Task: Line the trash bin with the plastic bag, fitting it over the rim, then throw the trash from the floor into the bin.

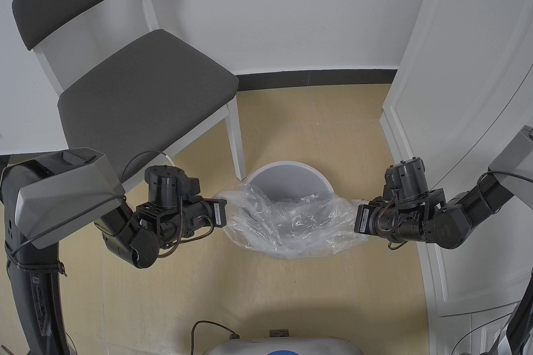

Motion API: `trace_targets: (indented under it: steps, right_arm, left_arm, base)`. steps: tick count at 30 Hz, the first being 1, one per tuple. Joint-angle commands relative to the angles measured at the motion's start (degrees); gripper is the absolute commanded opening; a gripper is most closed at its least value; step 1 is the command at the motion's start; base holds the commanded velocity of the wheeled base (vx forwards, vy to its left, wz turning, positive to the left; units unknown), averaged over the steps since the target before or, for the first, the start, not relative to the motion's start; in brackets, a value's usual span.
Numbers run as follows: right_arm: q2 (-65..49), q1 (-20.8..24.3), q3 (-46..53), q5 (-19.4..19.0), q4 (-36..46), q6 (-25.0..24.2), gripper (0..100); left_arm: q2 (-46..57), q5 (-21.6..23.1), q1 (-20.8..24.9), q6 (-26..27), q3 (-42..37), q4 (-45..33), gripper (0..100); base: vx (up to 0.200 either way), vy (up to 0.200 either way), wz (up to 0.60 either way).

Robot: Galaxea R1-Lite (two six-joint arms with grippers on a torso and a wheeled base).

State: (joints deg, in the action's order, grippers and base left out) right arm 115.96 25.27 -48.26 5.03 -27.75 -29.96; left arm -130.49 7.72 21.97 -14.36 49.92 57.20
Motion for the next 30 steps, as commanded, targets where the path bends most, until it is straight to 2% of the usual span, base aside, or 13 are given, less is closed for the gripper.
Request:
trace_targets:
  steps: [1,7,14,26,30]
  right_arm:
    - [0.1,0.8,1.2,0.0,0.2,2.5,0]
    - [-2.8,0.8,4.1,0.0,0.3,6.6,0]
    - [-6.4,0.9,8.8,-0.1,0.3,13.7,0]
    - [-9.2,0.9,11.9,-1.2,0.7,18.1,0]
    - [-12.9,0.9,10.3,-3.8,9.3,19.4,0]
  left_arm:
    - [3.6,2.1,-0.6,1.8,-2.8,-1.4,0]
    - [6.3,4.9,-1.4,4.4,-5.1,-4.3,0]
    - [11.2,7.9,-1.8,7.2,-5.9,-14.0,0]
    - [14.9,9.7,-1.8,9.8,-6.1,-21.4,0]
    - [18.9,13.9,-1.9,10.2,-5.6,-28.4,0]
  base:
    - [0.0,0.0,0.0]
    - [0.0,0.0,0.0]
    - [0.0,0.0,0.0]
    - [0.0,0.0,0.0]
    - [0.0,0.0,0.0]
